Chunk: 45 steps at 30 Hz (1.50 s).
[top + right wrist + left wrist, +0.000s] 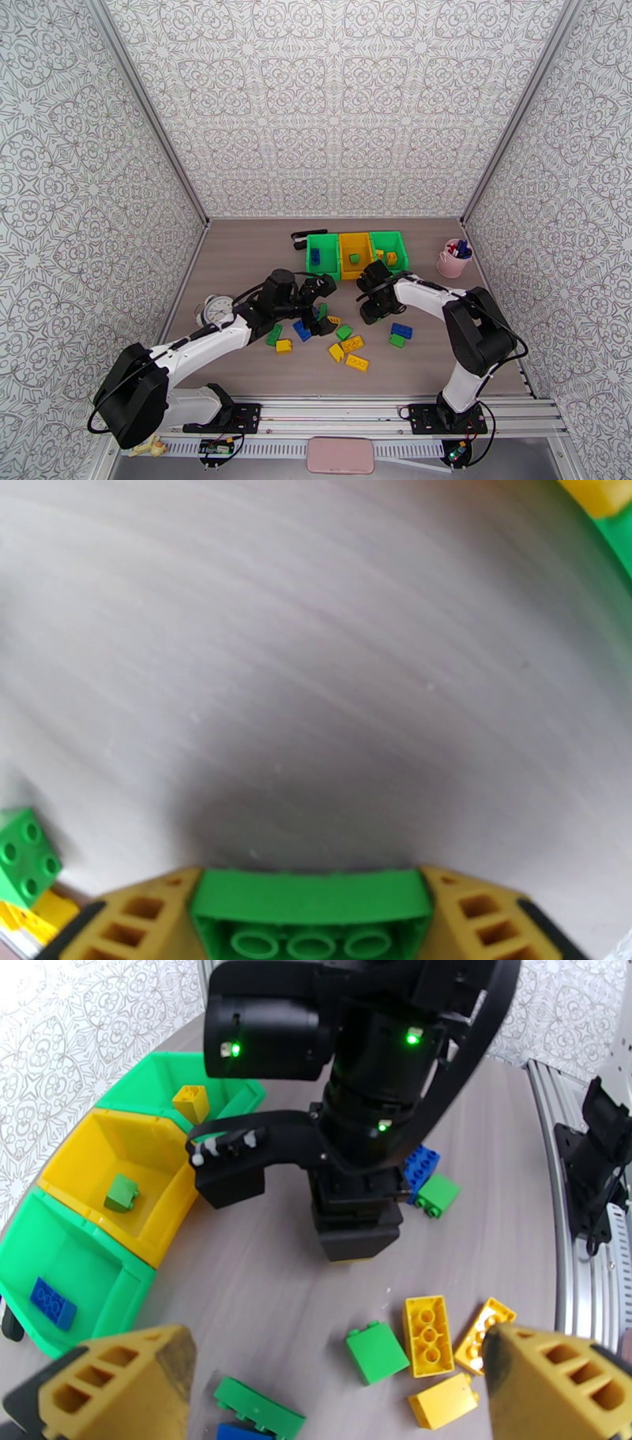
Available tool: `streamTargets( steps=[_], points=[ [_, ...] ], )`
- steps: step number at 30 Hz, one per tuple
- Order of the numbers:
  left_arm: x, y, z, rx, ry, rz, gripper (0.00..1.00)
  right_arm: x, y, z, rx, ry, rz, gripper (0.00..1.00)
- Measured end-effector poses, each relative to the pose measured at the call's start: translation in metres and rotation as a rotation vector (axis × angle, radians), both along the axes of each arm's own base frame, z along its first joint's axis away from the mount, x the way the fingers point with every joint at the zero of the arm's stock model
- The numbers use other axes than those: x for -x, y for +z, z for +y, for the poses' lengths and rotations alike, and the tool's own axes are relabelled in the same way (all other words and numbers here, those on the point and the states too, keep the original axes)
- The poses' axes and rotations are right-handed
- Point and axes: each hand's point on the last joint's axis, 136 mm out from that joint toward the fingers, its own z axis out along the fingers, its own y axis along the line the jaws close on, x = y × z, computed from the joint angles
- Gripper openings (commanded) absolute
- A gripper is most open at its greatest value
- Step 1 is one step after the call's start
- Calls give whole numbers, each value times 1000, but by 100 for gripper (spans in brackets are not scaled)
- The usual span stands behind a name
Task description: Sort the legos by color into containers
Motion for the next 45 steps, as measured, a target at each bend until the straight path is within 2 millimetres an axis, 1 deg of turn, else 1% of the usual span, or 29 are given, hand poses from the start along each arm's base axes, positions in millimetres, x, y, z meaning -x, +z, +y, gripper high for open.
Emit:
streamTargets(
  steps=[3, 6, 9, 12, 14, 16, 18, 21, 23, 26, 28, 30, 32, 35, 37, 41, 43, 45],
  points=[
    [-2, -1, 2, 5, 13, 3, 100, -9, 18, 4, -33, -7, -67, 60],
    [-5, 1, 4, 16, 26, -1, 100, -27, 45, 9, -77, -28, -185, 59],
    [-7, 3, 6, 29, 43, 0, 100, -51, 68, 17, -121, -55, -288, 59],
    [-7, 4, 7, 36, 50, 2, 100, -79, 91, 25, -170, -84, -385, 57],
    [-7, 5, 9, 41, 60, 0, 100, -102, 104, 30, -199, -115, -448, 55],
    [-8, 5, 11, 42, 72, -2, 100, -124, 112, 32, -218, -148, -493, 54],
    [-8, 5, 12, 43, 79, -5, 100, -147, 114, 33, -233, -185, -525, 54],
    [-8, 4, 14, 41, 91, -9, 100, -176, 109, 33, -244, -230, -550, 53],
    [-9, 5, 16, 41, 99, -15, 100, -191, 101, 34, -244, -248, -552, 53],
    [-8, 5, 18, 41, 106, -21, 100, -207, 91, 38, -247, -263, -553, 53],
    [-9, 5, 18, 39, 113, -23, 100, -217, 92, 42, -258, -267, -568, 55],
    [-10, 6, 19, 39, 120, -29, 100, -223, 91, 44, -265, -270, -575, 59],
    [-11, 7, 19, 41, 122, -33, 100, -228, 90, 47, -269, -270, -582, 67],
    [-12, 7, 19, 42, 125, -35, 100, -229, 88, 48, -270, -264, -582, 81],
    [-13, 7, 20, 40, 132, -36, 100, -229, 89, 49, -273, -257, -584, 86],
    [-18, 6, 23, 35, 172, -30, 100, -227, 94, 50, -282, -239, -598, 93],
    [-24, 5, 28, 30, 217, -26, 100, -219, 101, 48, -291, -222, -604, 95],
    [-33, 3, 34, 23, 283, -21, 100, -209, 113, 48, -309, -196, -622, 94]
  ],
)
